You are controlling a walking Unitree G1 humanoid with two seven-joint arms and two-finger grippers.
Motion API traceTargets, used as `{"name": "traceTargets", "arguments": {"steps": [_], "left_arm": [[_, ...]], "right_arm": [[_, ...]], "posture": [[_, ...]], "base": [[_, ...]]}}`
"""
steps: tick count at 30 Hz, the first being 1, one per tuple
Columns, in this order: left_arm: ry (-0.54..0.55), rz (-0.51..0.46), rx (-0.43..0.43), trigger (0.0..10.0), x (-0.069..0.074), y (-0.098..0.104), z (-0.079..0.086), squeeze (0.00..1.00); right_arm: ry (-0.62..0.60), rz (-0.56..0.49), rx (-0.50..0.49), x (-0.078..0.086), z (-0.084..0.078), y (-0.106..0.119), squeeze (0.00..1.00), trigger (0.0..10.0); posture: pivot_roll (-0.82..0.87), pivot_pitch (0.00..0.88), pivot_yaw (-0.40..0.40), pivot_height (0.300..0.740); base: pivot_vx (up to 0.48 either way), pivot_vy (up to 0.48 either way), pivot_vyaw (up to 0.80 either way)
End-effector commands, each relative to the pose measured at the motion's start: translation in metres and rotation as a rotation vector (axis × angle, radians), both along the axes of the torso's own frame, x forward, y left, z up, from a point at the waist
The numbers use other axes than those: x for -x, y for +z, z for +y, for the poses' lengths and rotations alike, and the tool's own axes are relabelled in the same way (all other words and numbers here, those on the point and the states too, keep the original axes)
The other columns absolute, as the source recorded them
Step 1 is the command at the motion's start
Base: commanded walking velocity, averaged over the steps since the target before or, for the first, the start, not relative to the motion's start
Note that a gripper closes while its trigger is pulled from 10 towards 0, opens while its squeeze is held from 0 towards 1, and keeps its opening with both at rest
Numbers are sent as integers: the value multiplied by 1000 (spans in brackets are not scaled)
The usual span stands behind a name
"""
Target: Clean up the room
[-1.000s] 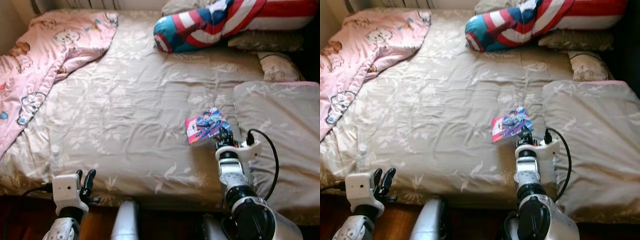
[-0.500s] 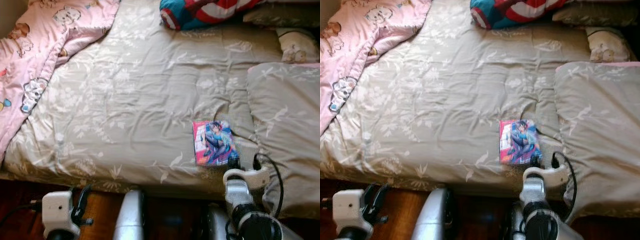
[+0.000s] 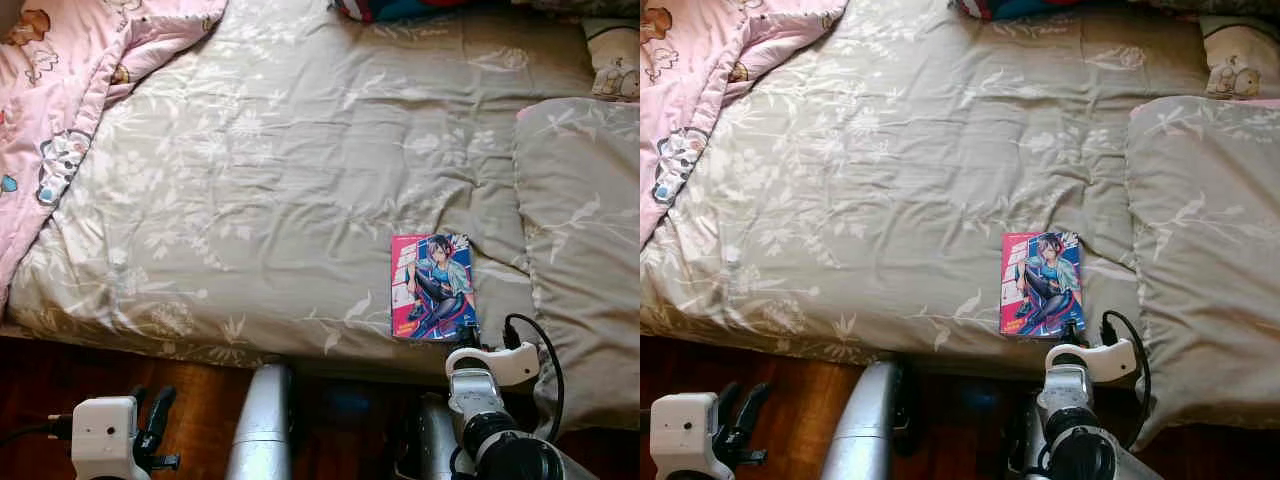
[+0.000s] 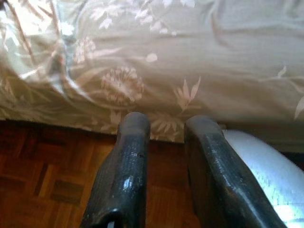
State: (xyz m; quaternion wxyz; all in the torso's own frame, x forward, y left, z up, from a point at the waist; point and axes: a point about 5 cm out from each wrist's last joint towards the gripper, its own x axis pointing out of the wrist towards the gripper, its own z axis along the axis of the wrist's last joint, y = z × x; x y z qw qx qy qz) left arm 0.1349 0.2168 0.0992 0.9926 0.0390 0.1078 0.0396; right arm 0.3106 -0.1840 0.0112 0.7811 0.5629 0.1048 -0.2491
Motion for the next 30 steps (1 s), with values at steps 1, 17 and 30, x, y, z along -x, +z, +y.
{"name": "traceTargets", "arguments": {"steps": [1,17,30], "left_arm": [[3,51,-33,10000,8,-3,4,0],[-11,66,-66,10000,9,-2,4,0],[-20,54,-62,10000,-4,-8,0,0]], "right_arm": [[-19,59,-36,9,2,-11,0,10000],[6,47,-51,5,10,-8,0,10000],[-11,81,-44,15,3,-17,129,10000]], "posture": [[358,452,82,648],[354,448,75,648],[327,419,62,648]], "base": [[0,0,0],[0,0,0],[0,0,0]]}}
